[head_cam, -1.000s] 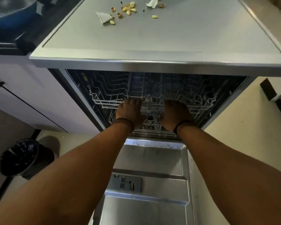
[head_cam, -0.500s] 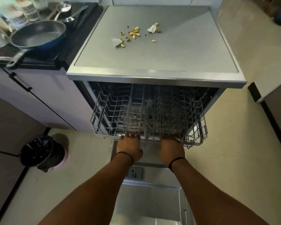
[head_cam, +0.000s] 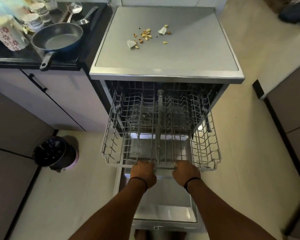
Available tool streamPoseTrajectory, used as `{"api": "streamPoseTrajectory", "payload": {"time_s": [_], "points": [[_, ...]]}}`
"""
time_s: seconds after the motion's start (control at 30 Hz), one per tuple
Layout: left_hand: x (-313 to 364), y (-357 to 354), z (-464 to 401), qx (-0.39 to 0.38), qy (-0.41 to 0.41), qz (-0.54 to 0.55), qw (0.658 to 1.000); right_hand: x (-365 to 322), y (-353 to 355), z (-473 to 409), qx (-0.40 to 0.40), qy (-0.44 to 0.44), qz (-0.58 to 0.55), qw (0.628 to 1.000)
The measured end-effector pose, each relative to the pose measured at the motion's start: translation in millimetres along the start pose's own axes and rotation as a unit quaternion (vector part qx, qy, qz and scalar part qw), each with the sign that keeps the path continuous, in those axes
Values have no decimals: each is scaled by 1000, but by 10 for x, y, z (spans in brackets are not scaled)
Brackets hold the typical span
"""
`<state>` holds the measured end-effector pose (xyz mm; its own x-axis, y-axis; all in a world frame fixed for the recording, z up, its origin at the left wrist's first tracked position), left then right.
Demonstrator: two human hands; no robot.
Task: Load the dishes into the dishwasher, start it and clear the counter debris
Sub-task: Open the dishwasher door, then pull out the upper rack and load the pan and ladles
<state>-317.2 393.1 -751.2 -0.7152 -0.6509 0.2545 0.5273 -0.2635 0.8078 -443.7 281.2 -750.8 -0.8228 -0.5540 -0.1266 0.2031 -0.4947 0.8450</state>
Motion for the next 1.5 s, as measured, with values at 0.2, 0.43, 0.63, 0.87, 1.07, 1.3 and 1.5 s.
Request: {"api": "streamPoseTrajectory", "payload": {"time_s": [0.2, 0.43, 0.63, 0.87, 1.07, 1.3, 1.5], "points": [[-82, -225, 351, -46, -2, -15, 999, -7, -260, 391, -34, -16, 22, 999], [-124, -446, 585, -122, -3, -13, 992, 39, -541, 689, -91, -33, 25, 995], [-50, -395, 604, -169, 7, -11, 986, 70, -524, 681, -126, -18, 56, 990], [-93, -181, 751, -119, 24, -2, 993, -60, -280, 735, -113, 34, 12, 993], [-187, 793, 825, 46, 14, -18, 999, -694, 661, 679, 19, 78, -48, 996], [-815, 2037, 934, 214, 6, 44, 976, -1784, 1553, 630, 117, 148, -28, 982], [-1885, 2729, 1062, 241, 4, 33, 970, -2931, 1818, 635, 137, 133, -13, 981]]}}
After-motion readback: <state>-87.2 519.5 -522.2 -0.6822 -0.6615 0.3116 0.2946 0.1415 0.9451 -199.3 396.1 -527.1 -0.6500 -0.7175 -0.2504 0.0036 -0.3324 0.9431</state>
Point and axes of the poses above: each hand's wrist, its own z-axis away from the middle knuckle, its own y-axis out of the back of the hand, x = y × z, the point moved 4 cm from there along -z, towards the middle knuckle, and after that the axes turned 7 degrees about z, right-handed, at the moved point
